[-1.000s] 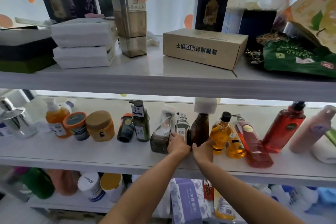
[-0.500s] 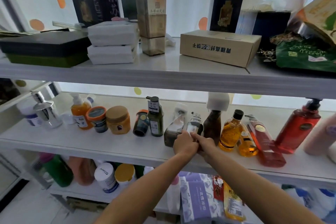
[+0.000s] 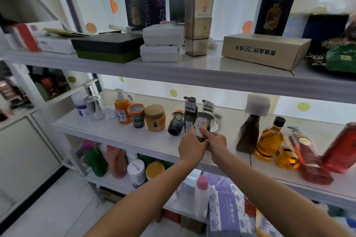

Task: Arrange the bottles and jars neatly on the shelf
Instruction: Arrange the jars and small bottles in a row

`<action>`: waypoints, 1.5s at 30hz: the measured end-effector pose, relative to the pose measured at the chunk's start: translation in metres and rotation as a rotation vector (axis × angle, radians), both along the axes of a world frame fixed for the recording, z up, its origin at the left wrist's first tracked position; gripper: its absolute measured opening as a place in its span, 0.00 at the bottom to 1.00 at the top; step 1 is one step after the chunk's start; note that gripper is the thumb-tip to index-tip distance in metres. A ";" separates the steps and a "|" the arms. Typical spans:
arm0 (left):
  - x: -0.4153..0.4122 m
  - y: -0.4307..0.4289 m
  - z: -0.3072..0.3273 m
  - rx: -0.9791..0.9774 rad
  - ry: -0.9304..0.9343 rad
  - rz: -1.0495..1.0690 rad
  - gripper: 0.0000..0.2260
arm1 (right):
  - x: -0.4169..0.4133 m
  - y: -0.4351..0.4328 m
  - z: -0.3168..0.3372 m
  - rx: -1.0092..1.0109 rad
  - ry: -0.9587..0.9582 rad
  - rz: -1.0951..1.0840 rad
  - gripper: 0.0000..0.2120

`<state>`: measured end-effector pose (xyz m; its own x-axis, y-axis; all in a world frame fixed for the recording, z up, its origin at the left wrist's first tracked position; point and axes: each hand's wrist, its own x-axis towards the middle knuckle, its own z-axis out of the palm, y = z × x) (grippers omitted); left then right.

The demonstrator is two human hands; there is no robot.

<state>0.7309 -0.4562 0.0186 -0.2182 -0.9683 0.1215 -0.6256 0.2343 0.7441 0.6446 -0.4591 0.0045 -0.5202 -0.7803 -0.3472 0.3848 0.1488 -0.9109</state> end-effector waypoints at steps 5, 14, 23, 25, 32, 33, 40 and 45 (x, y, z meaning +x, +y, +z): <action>0.007 -0.026 0.004 0.015 -0.006 -0.055 0.20 | 0.006 -0.027 0.004 0.138 0.043 -0.052 0.18; -0.006 -0.059 -0.011 0.030 -0.161 -0.129 0.19 | -0.005 -0.052 -0.006 0.303 0.130 -0.147 0.23; -0.010 -0.063 -0.024 0.134 -0.024 -0.134 0.22 | -0.019 -0.045 -0.023 0.426 0.654 -0.124 0.11; -0.010 -0.065 -0.023 0.137 -0.018 -0.128 0.22 | -0.016 -0.041 -0.030 0.419 0.715 -0.133 0.14; -0.012 -0.067 -0.016 0.168 0.003 -0.111 0.21 | 0.001 -0.031 -0.033 0.463 0.854 0.022 0.19; -0.013 -0.067 -0.015 0.173 0.006 -0.107 0.21 | 0.003 -0.033 -0.033 0.465 0.873 0.024 0.19; -0.016 -0.072 -0.017 0.197 0.017 -0.086 0.18 | 0.012 -0.044 -0.043 0.471 0.994 -0.056 0.20; -0.021 -0.071 -0.017 0.209 0.014 -0.078 0.18 | 0.002 -0.041 -0.047 0.518 1.042 -0.079 0.22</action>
<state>0.7098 -0.5271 0.0012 -0.2932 -0.9530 -0.0761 -0.6007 0.1218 0.7902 0.6467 -0.4999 -0.0427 -0.7820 -0.6233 0.0093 -0.4891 0.6043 -0.6289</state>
